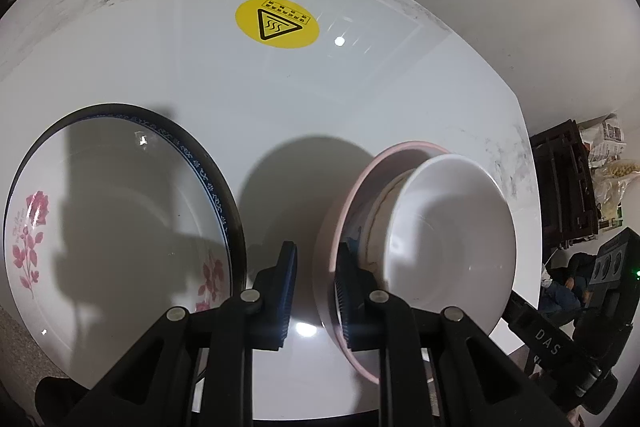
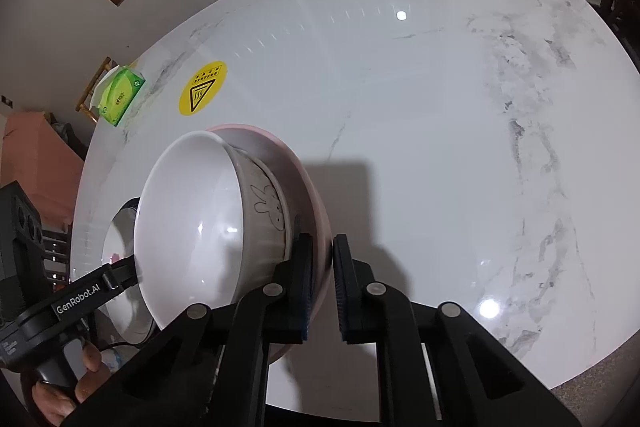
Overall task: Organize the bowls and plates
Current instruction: 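Carry the pink bowl stack onto the floral plate stack with both grippers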
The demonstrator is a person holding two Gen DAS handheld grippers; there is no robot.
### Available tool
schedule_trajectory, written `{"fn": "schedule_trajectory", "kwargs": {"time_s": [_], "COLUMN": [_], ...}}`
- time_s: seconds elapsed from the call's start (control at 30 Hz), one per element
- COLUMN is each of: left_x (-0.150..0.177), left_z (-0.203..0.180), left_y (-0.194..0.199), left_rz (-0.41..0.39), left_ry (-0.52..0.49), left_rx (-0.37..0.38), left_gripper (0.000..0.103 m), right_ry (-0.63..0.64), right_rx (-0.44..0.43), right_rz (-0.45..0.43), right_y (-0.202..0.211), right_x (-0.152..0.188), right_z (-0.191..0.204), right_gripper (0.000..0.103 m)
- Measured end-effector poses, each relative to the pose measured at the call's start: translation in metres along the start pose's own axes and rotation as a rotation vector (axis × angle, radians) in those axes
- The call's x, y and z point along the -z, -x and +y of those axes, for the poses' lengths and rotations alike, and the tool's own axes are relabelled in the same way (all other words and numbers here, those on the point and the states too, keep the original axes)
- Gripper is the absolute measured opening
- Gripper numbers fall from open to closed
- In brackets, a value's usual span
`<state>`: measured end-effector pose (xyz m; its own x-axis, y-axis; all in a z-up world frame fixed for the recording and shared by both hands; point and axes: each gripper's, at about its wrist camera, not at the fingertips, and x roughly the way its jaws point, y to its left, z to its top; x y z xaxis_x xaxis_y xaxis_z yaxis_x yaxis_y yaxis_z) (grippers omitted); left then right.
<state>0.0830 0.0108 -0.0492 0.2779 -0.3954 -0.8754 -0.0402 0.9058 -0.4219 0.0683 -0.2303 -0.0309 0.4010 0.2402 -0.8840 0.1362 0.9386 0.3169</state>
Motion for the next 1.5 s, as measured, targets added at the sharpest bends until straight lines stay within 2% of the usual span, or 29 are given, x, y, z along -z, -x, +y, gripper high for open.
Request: {"fn": "schedule_trajectory", "kwargs": {"time_s": [0.07,0.13,0.23,0.9,1.2,1.5], "left_x": [0.000,0.000,0.000,-0.009,-0.013,-0.008], "left_z": [0.001,-0.002,-0.007,-0.006,0.009,0.047], "left_y": [0.000,0.002,0.003,0.028,0.060,0.097], "left_rz": [-0.001,-0.007,-0.020,-0.074,-0.134,-0.196], "left_ry": [-0.001,-0.019,-0.040,-0.054,-0.038,0.023], "left_rx": [0.009,0.017,-0.006,-0.018,-0.024,-0.052], "left_gripper": [0.016,0.010,0.010,0.010,0.010,0.010], "right_ry": [-0.009,-0.005,-0.008,0.027,0.080,0.168], "right_rx": [-0.004,-0.003,0.003,-0.014,-0.051,-0.096], "right_rz": [-0.002,-0.004,-0.008,-0.041,-0.065,-0.049], "right_y": [0.000,0.000,0.001,0.016,0.028,0.023], "right_x": [0.000,0.000,0.001,-0.005,-0.008,-0.005], "right_z": [-0.001,0.000,0.001,0.020,0.048,0.096], "right_gripper": [0.012,0.012,0.012,0.012,0.012,0.012]}}
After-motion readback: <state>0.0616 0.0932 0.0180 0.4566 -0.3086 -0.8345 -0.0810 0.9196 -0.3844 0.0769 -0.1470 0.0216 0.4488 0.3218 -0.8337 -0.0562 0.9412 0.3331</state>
